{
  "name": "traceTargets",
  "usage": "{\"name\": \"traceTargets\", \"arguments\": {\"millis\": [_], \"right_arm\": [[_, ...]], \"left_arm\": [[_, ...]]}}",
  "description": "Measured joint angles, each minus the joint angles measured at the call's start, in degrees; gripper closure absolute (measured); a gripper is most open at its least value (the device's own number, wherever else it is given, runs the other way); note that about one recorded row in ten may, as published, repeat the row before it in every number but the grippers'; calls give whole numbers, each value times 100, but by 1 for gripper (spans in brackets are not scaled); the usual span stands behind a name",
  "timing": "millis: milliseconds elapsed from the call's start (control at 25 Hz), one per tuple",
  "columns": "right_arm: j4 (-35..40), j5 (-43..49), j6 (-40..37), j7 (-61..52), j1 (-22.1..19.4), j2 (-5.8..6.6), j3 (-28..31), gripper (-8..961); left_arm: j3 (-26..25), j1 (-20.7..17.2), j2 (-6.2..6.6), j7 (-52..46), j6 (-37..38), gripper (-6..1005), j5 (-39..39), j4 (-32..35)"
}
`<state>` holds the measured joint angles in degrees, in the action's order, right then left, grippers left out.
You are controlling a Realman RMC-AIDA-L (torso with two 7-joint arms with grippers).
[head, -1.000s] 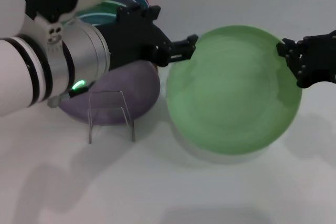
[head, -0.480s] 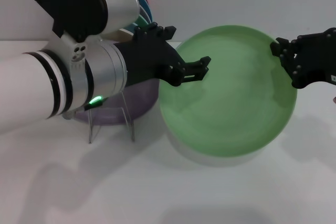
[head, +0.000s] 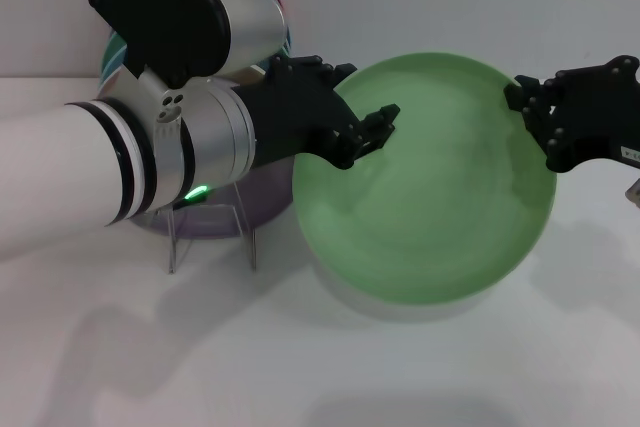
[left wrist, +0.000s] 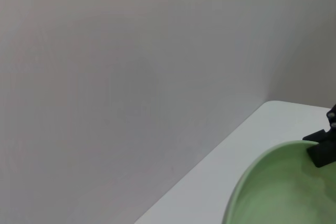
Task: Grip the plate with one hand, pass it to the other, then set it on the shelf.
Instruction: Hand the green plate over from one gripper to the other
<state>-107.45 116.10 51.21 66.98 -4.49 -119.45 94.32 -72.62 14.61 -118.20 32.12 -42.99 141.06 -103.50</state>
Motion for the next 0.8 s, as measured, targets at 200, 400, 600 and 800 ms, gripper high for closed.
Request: {"name": "traceTargets", "arguments": {"millis": [200, 400, 600, 800], "right_arm": [[15, -130, 15, 6, -15, 2, -2, 924], [35, -182, 44, 8, -13, 6, -1, 922], [139, -624, 76, 57, -9, 7, 138, 920], [339, -1233, 284, 309, -44, -3, 314, 919]], "left_arm": [[-16, 12, -1, 141, 132, 539, 18, 62], [76, -1, -12, 412, 417, 732, 53, 145], [155, 57, -13, 564, 608, 925, 54, 247], [207, 14, -5, 602, 774, 928, 23, 215]]}}
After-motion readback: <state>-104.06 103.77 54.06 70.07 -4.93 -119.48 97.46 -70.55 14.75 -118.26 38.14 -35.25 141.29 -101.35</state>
